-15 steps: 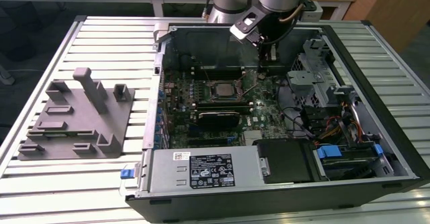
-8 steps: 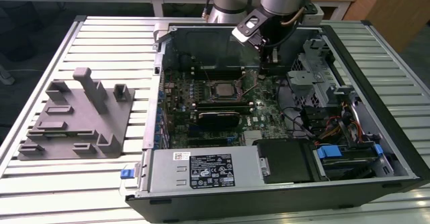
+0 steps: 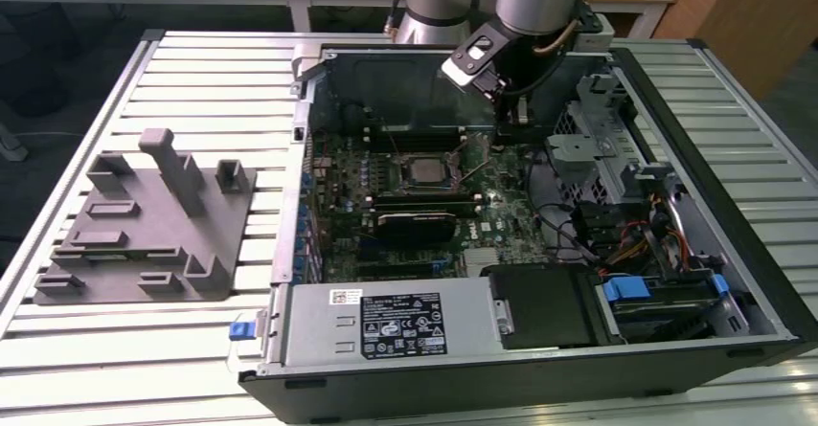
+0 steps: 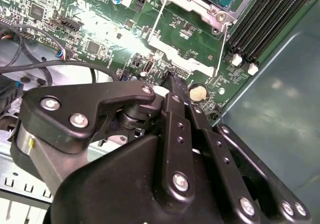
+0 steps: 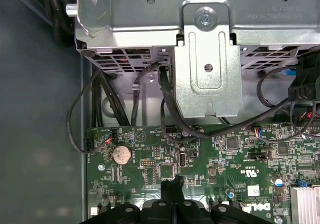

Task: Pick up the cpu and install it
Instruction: 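Close the cpu cover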

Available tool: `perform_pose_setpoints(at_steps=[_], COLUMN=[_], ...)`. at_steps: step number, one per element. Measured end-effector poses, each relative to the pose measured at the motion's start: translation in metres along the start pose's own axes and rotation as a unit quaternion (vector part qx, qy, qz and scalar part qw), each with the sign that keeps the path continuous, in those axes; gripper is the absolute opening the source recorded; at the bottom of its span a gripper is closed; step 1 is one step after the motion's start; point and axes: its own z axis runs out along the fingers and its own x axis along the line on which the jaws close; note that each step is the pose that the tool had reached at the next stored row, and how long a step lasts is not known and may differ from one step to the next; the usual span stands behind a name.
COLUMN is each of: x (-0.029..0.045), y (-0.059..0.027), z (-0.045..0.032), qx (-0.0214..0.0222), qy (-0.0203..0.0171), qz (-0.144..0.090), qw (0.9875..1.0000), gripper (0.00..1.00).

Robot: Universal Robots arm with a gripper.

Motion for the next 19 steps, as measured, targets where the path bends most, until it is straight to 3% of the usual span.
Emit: perform_pose_setpoints(at_steps=[19], x=[0.0000], y=[-0.0005], z=[0.0142], qx=[0.0000], qy=[0.0000], qz=[0.000], qw=[1.0000], gripper=[0.11])
